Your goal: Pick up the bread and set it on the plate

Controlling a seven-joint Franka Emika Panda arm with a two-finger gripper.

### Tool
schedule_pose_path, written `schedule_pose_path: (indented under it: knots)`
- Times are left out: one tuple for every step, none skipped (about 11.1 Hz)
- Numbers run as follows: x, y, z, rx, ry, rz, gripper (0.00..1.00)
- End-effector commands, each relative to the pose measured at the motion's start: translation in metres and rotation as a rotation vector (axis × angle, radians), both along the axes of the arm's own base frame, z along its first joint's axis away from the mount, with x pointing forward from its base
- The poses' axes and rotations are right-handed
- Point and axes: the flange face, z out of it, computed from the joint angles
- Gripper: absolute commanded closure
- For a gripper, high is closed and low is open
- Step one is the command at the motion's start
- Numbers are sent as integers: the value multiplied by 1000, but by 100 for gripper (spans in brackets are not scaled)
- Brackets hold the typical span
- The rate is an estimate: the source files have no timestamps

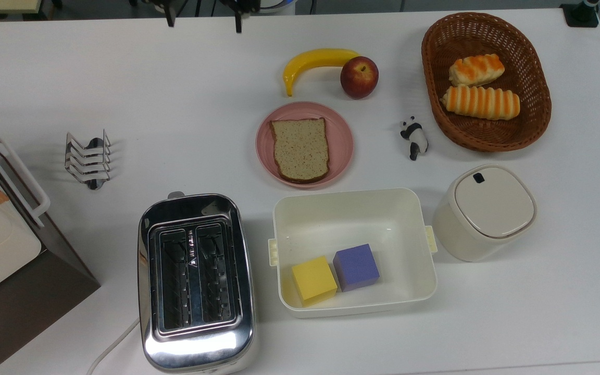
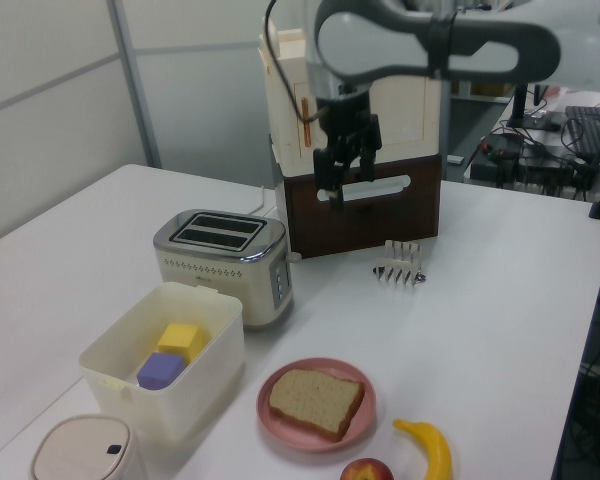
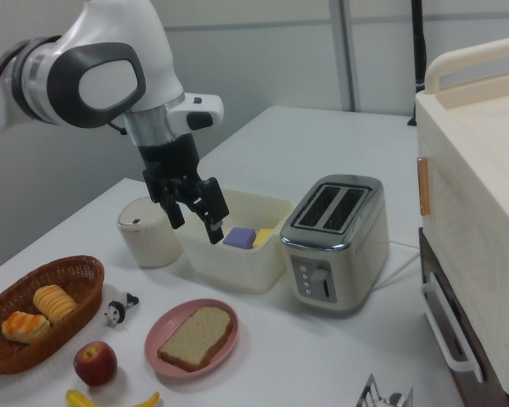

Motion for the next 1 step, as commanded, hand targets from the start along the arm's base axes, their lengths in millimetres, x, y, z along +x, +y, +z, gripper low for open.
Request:
schedule_pose_path:
  knots:
    - [-11,-2,1,50,-33,27,0]
